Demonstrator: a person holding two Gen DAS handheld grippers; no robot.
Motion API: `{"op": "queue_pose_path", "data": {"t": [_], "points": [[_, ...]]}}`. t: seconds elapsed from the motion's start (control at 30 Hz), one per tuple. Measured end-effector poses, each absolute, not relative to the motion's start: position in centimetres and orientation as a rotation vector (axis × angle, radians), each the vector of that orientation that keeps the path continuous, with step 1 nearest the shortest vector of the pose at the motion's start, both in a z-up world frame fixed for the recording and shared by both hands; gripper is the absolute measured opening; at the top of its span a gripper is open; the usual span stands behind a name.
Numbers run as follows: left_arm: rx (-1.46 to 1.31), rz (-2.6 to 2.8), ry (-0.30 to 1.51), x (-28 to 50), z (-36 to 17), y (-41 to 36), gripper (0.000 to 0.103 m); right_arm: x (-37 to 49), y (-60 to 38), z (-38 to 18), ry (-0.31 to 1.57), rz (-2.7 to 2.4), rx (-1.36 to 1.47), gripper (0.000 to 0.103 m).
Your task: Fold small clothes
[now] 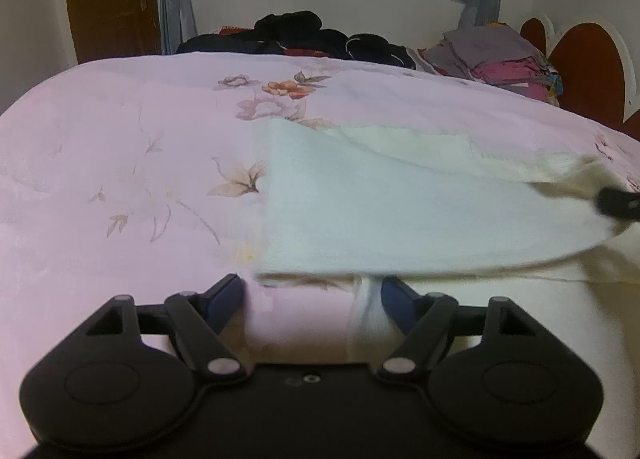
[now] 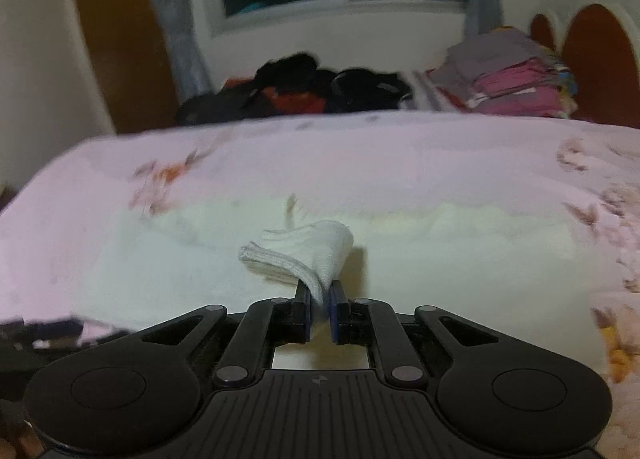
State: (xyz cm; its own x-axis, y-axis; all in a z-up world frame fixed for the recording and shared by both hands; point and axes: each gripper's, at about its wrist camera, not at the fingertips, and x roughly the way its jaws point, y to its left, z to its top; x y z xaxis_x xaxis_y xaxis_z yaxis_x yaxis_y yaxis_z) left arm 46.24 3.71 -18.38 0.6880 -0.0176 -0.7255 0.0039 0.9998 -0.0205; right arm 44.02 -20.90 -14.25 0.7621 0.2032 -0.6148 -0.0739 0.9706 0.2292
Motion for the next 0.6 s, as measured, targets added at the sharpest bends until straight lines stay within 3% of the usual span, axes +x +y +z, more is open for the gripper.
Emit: {"op": "queue_pose_path", "data": {"t": [0.03,0.13,0.2,0.3,0.6], "points": [[-0.016,-0.012,0.807,46.4,-18.5,3.7,0.073,43.9,-21.8,-13.9,0.684,0.138,0.210,0.008],[-0.007,-0.018,0.778,46.6,-18.4,3.5,0.058,43.7,-24.6,-13.8,0.697,0.093,0.250,0.008],[-0.001,-0.036,0.755,46.5,-18.4,3.2,0.033,43.6,-26.3,-14.4,0.722,0.057,0.271,0.008],[0.020,-0.064,0.733,46.1,-18.2,2.5,0.014,43.2,-29.1,-15.7,0.761,0.008,0.353,0.008],[0.012,-0.076,0.751,46.2,-18.0,2.6,0.011,41.9,-32.3,-17.3,0.797,-0.080,0.385,0.009]]}}
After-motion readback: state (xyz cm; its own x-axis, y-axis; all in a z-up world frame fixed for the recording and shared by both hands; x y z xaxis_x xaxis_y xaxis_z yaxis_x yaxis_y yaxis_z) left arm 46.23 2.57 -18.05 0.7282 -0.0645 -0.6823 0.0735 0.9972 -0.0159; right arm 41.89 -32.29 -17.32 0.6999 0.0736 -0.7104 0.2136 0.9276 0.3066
